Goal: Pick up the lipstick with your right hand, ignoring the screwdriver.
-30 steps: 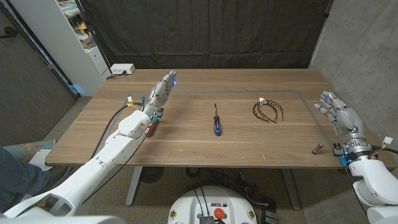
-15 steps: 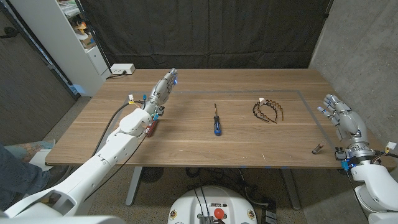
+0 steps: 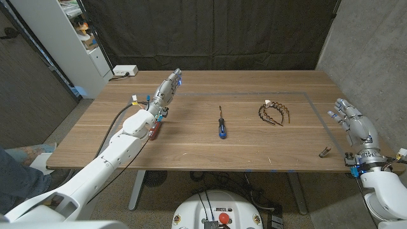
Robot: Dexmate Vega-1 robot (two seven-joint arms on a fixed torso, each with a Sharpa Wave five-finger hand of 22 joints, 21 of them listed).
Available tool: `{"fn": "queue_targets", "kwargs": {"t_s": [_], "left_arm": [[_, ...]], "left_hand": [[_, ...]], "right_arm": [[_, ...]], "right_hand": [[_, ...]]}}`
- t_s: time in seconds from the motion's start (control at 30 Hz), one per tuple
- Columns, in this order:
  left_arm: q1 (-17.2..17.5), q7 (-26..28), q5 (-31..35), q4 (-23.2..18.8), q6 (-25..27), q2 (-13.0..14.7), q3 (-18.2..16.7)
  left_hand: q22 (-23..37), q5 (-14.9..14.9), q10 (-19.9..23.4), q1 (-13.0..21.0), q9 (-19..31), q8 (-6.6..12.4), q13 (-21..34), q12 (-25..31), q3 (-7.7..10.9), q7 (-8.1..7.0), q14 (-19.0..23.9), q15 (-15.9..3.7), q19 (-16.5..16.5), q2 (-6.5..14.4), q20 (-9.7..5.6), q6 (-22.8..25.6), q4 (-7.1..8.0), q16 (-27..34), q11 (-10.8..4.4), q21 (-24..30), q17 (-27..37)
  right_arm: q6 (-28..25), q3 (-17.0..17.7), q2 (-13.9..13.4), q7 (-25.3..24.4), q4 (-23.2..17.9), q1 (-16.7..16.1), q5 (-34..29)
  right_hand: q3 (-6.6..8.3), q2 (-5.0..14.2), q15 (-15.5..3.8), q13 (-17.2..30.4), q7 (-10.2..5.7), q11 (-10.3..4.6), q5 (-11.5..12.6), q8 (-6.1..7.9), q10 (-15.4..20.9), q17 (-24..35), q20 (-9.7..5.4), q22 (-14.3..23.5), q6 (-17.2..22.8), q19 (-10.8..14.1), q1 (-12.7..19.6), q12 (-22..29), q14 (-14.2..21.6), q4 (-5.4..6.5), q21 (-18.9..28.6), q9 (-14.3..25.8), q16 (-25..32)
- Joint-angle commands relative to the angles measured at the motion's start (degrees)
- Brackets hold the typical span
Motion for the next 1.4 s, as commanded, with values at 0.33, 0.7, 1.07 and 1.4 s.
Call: {"fn": "queue_targets", "kwargs": {"t_s": [0.33, 0.7, 1.07, 1.4], "left_arm": [[-1.22, -0.14, 0.36, 1.17, 0.15, -0.8, 0.64], [-1.93, -0.55, 0.42, 2.01, 0.16, -1.3, 1.05], [-2.64, -0.98, 0.32, 3.2, -0.25, -1.77, 1.12], [-3.23, -1.34, 0.34, 3.66, -0.18, -1.83, 1.2]], "left_hand": [[0.33, -0.08, -0.43, 0.32, 0.16, -0.02, 0.08, -0.19, 0.12, -0.02, -0.34, 0.08, -2.6, 0.43, 0.37, -0.04, -0.36, 0.08, 0.02, 0.2, 0.14], [0.33, -0.1, -0.47, 0.35, 0.15, -0.05, 0.08, -0.2, 0.11, -0.12, -0.35, 0.05, -2.65, 0.47, 0.42, -0.11, -0.45, 0.08, 0.0, 0.19, 0.14], [0.33, -0.13, -0.31, 0.39, 0.16, -0.02, 0.07, -0.14, 0.09, 0.17, -0.27, 0.26, -2.56, 0.53, 0.16, 0.03, -0.56, 0.11, 0.4, 0.24, 0.14], [0.33, -0.15, -0.37, 0.41, 0.16, -0.03, 0.07, -0.17, 0.06, 0.04, -0.31, 0.06, -2.59, 0.55, 0.21, 0.03, -0.65, 0.1, 0.14, 0.24, 0.14]], "right_arm": [[-0.17, 0.74, 1.64, -1.11, -0.24, -1.43, -1.61], [0.12, 0.98, 3.05, -2.09, -0.41, -2.85, -2.27], [0.12, 1.11, 4.21, -3.13, -1.01, -3.71, -3.05], [0.3, 1.0, 5.17, -4.24, -1.54, -4.23, -4.44]], "right_hand": [[0.09, 0.05, -0.2, 0.0, -0.09, -0.08, -0.25, 0.4, 0.53, 0.17, -0.09, 0.3, 0.81, -0.25, 0.7, 0.05, 0.01, -0.49, -0.21, 0.02, -0.02], [0.12, 0.05, -0.21, 0.01, -0.27, -0.11, -0.27, 0.49, 0.59, 0.15, -0.07, 0.3, 1.18, -0.33, 0.93, 0.05, -0.02, -0.7, -0.23, 0.02, -0.06], [0.13, -0.02, -0.33, 0.01, -0.34, -0.23, -0.28, 0.54, 0.88, 0.12, -0.14, 0.3, 1.5, -0.29, 1.19, 0.14, 0.12, -0.95, -0.19, 0.02, -0.03], [0.17, -0.04, -0.38, 0.01, -0.54, -0.12, -0.28, 0.56, 1.02, 0.11, -0.15, 0.31, 1.72, -0.3, 1.44, 0.15, 0.35, -1.18, -0.18, 0.01, 0.04]]}}
